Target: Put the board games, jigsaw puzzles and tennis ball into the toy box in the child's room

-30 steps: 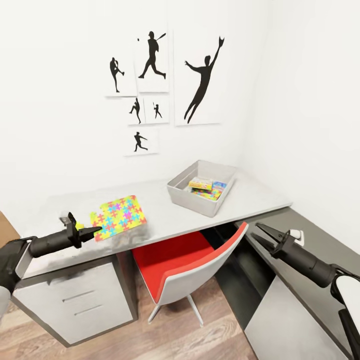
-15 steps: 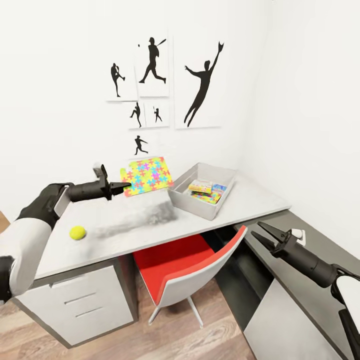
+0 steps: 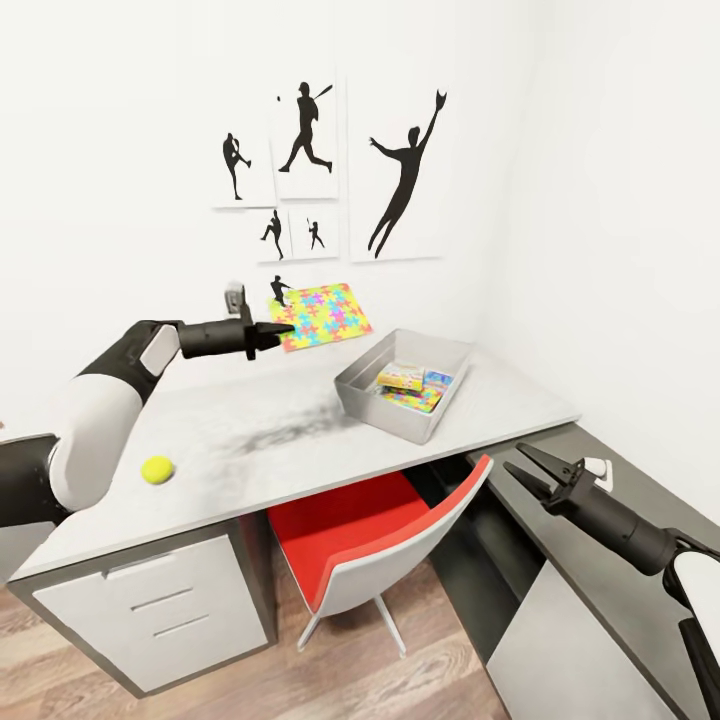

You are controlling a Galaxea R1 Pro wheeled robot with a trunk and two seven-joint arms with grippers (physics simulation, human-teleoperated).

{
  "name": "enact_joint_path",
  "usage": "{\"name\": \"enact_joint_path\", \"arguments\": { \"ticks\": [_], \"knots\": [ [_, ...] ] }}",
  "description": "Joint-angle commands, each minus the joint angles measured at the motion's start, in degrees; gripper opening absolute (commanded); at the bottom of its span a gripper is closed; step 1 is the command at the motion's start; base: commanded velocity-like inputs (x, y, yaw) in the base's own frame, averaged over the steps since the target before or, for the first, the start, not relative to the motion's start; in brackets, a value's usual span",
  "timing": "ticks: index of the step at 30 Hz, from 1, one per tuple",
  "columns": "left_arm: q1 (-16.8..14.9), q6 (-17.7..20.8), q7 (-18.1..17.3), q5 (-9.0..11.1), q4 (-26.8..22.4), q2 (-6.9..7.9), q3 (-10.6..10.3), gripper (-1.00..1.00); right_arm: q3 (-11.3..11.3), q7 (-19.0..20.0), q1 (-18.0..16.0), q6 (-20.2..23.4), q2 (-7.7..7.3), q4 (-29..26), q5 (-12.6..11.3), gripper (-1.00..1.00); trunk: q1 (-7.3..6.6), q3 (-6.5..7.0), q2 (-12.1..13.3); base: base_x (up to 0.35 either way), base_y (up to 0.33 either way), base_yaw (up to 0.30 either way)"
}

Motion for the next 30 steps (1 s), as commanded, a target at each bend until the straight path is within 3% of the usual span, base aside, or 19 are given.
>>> {"name": "enact_joint_path", "arguments": {
  "ticks": [1,6,14,21,30],
  "knots": [
    [-0.1,0.2,-0.2,-0.3,0.0,0.05,1.0,-1.0,-0.1,0.2,-0.1,0.3,0.0,0.1,0.1,1.0,0.0,-0.06,0.0,0.0,0.0,0.0],
    [0.0,0.2,-0.6,-0.1,0.1,0.39,2.5,-1.0,-0.1,0.2,-0.1,0.3,0.04,0.4,0.1,1.0,0.0,0.04,0.0,0.015,0.0,-0.046],
    [0.0,0.2,-0.7,-0.2,0.1,0.57,2.7,-1.0,-0.1,0.1,-0.1,0.2,0.07,0.5,0.1,1.0,0.0,0.54,0.0,0.107,0.041,-0.189],
    [0.1,0.2,-0.7,-0.2,0.1,0.72,2.7,-1.0,-0.1,0.1,-0.1,0.2,0.08,0.6,0.1,1.0,0.0,1.0,0.0,-0.07,0.089,-0.205],
    [0.2,0.2,-0.7,-0.2,0.1,0.73,2.7,-1.0,-0.1,0.1,-0.1,0.1,0.08,0.5,0.1,1.0,0.0,1.09,0.0,-0.014,0.024,-0.038]
  ]
}}
